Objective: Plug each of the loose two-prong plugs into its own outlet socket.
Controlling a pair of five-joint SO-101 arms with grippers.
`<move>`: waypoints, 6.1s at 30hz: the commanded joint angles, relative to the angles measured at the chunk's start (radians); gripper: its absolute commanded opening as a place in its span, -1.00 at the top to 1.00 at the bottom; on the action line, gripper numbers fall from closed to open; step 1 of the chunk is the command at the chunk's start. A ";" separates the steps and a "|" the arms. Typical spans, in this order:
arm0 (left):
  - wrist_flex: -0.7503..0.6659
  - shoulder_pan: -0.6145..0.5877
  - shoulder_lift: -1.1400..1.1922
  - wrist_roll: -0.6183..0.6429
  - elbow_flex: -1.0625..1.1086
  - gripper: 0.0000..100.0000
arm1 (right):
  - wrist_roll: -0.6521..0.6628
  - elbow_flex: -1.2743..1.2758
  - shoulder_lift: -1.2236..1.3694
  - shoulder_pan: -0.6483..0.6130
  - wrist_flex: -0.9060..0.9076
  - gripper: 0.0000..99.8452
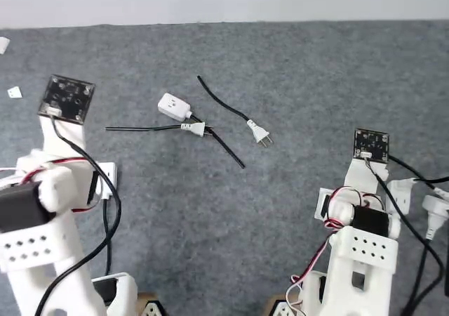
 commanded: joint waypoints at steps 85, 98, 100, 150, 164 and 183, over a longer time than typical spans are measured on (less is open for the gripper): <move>-0.281 -0.140 -0.009 -0.158 0.604 0.97 | 0.011 0.006 -0.021 -0.002 -0.019 0.58; -0.333 -0.405 -0.008 -0.308 0.750 0.70 | 0.011 0.032 -0.021 -0.005 -0.061 0.58; -0.324 -0.439 -0.008 -0.359 0.751 0.75 | 0.011 0.032 -0.021 -0.005 -0.061 0.58; -0.269 -0.410 -0.018 -0.500 0.742 0.98 | 0.006 0.052 -0.025 -0.002 -0.084 0.58; -0.261 -0.230 -0.018 -0.439 0.616 0.98 | 0.009 0.052 -0.028 -0.002 -0.084 0.58; -0.140 -0.206 -0.020 -0.358 0.085 0.98 | 0.011 0.051 -0.028 -0.002 -0.084 0.58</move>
